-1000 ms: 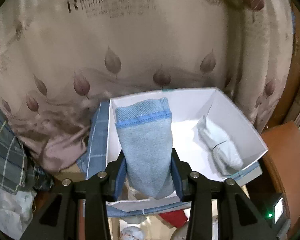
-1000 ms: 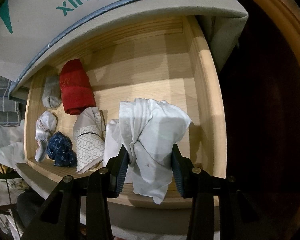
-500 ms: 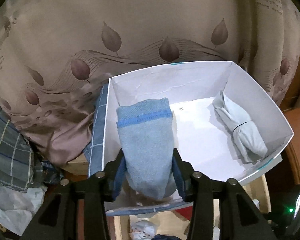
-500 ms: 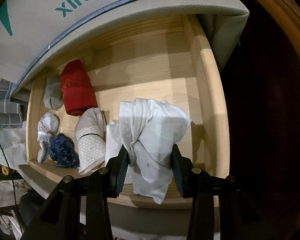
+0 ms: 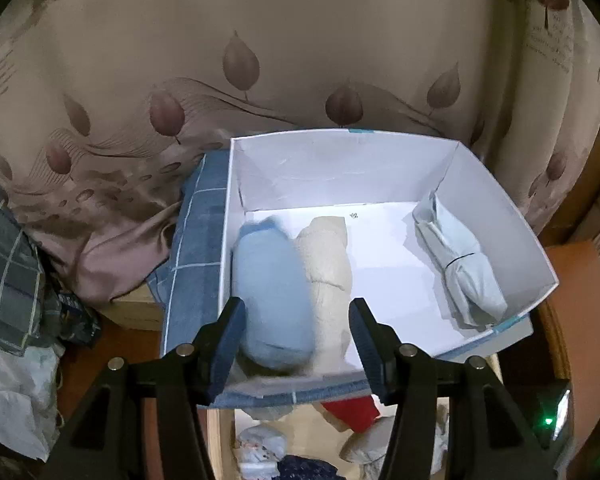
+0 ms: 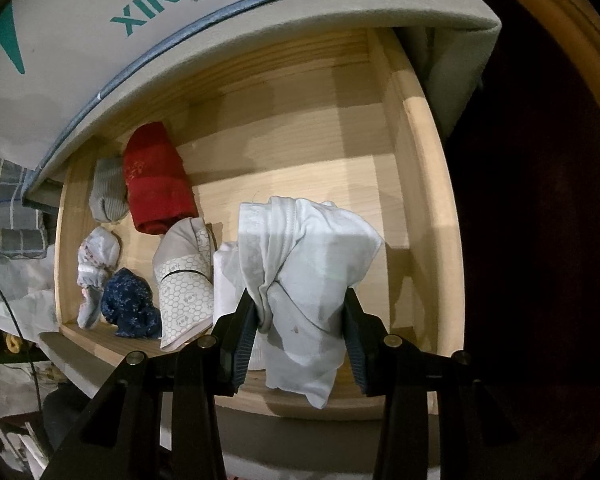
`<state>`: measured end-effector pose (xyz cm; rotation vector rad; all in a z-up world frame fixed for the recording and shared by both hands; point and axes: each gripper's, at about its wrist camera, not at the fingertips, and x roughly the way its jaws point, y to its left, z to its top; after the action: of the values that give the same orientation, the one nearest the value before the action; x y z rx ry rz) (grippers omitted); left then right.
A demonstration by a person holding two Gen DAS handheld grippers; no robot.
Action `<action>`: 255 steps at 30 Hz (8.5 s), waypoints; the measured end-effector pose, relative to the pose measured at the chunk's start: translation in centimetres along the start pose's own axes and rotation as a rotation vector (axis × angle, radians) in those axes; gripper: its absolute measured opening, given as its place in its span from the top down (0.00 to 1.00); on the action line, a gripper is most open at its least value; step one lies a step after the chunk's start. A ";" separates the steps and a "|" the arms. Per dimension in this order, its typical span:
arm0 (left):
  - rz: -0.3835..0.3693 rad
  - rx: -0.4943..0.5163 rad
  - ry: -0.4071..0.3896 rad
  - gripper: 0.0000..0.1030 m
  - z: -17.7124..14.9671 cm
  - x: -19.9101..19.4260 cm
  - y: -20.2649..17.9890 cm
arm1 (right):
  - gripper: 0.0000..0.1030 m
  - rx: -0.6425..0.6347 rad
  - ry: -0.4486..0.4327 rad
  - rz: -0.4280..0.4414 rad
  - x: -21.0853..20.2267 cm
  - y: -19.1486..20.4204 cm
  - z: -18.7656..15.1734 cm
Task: Take underwear out of drawer
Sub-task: 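Move the left gripper back over the drawer, then carry the white cloth into the white box and open the right gripper, then move the right gripper down into the drawer toward the grey rolled underwear, then grasp the grey rolled underwear with the right gripper, then grasp the pink-floral white underwear with the left gripper while the right gripper holds the grey one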
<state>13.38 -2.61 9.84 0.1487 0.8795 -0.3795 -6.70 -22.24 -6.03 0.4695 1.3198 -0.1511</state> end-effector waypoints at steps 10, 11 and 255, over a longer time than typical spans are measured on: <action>0.005 0.020 -0.035 0.46 -4.1 -3.7 0.8 | 0.63 -0.008 -0.005 -0.023 0.2 0.6 -0.1; 0.020 0.040 -0.037 0.46 -4.9 -3.8 0.6 | 0.63 -0.007 -0.006 -0.026 0.2 0.6 -0.1; 0.126 -0.024 0.583 0.81 -18.9 15.7 0.9 | 0.56 -0.259 0.199 -0.257 6.5 2.4 0.8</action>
<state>9.11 -0.62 -14.28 0.3000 1.4408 -0.2064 -3.41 -19.41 -11.54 0.0946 1.5684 -0.1461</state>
